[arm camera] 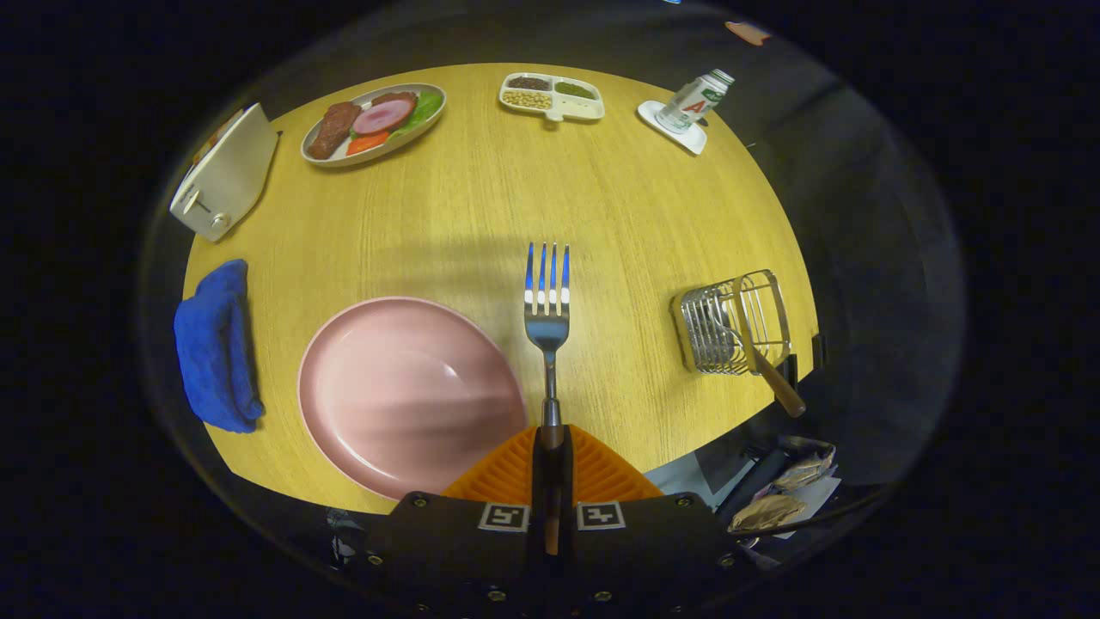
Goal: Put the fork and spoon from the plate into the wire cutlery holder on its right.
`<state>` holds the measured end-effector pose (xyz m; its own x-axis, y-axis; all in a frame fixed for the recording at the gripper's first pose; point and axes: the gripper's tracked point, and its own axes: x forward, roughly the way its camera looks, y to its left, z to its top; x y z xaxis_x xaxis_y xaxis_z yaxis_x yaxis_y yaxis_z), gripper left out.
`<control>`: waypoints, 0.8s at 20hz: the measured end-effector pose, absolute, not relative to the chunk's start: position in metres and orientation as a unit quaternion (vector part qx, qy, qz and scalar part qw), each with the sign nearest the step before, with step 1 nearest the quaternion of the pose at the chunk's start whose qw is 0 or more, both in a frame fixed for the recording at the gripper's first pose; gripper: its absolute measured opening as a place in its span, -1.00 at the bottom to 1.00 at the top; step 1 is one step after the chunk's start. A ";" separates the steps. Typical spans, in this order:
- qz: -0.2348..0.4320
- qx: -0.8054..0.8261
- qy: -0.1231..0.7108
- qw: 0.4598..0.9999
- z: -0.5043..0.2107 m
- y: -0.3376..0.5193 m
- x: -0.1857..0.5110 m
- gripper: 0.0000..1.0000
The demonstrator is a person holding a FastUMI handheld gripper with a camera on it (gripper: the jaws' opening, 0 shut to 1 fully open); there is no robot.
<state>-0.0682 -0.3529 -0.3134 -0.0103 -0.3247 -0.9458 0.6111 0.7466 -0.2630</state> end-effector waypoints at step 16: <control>-0.439 0.169 0.616 0.632 -0.286 -0.448 -0.148 -0.88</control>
<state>-0.1481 -0.4476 -0.2861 -0.1444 -0.3458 -0.9271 0.7626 0.5581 -0.3270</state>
